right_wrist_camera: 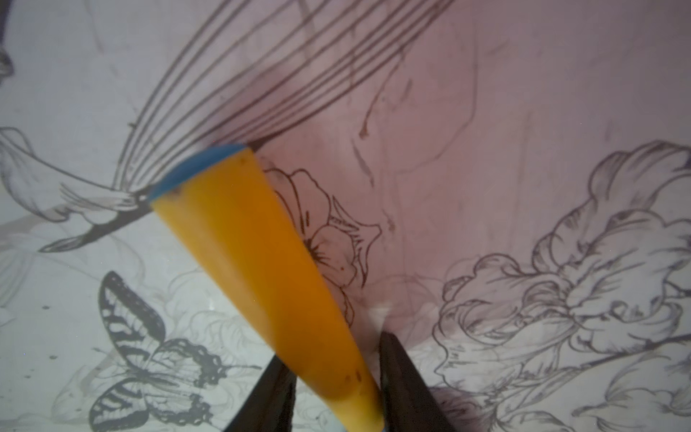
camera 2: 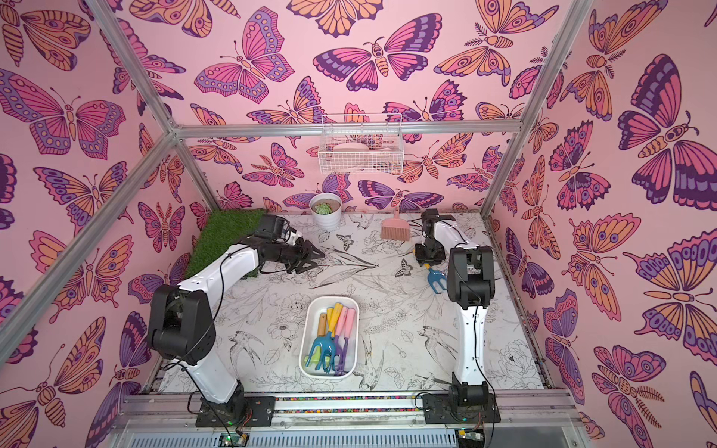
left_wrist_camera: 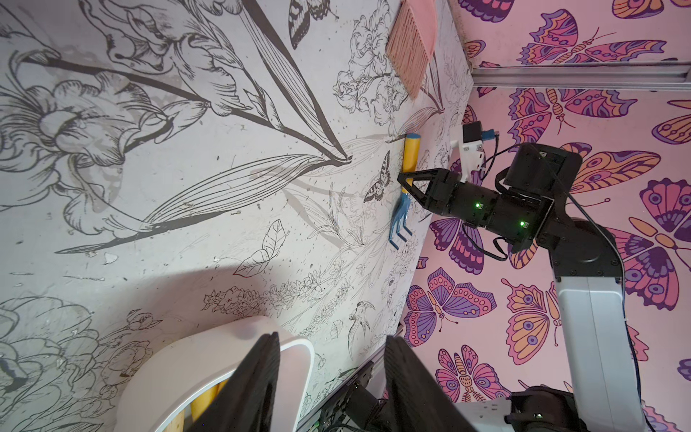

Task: Put the rake into the storage box
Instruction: Pick up the rake at the center of the board.

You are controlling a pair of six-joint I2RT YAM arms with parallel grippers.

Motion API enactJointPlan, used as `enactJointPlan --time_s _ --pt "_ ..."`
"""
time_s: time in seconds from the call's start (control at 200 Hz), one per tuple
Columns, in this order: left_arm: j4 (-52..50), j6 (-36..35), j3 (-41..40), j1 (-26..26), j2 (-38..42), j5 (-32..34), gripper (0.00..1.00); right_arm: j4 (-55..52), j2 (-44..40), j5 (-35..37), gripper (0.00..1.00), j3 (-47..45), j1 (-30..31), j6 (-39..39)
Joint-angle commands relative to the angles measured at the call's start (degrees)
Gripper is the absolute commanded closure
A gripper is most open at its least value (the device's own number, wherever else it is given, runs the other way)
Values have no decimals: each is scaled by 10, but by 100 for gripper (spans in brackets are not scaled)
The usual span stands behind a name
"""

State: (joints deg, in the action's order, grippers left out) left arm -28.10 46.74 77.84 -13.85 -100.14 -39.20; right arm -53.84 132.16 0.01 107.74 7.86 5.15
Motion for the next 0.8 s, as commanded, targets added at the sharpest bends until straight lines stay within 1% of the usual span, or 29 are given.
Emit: enactJointPlan --time_s 0.0,0.255,0.396,0.571,0.796 --pt "-5 -9 -16 1 24 7 49 -10 -15 1 68 -25 1 38" --pt "-5 -9 -41 -19 59 35 49 -1 -43 -10 83 -52 9 96" --pt "-6 -9 -53 -37 72 49 49 0 -66 -9 100 -67 14 126" --pt "-8 -12 -60 -59 86 68 49 4 -114 -26 100 -94 14 148" --pt "-15 -19 -67 -82 101 97 49 4 -186 -73 100 -132 22 174"
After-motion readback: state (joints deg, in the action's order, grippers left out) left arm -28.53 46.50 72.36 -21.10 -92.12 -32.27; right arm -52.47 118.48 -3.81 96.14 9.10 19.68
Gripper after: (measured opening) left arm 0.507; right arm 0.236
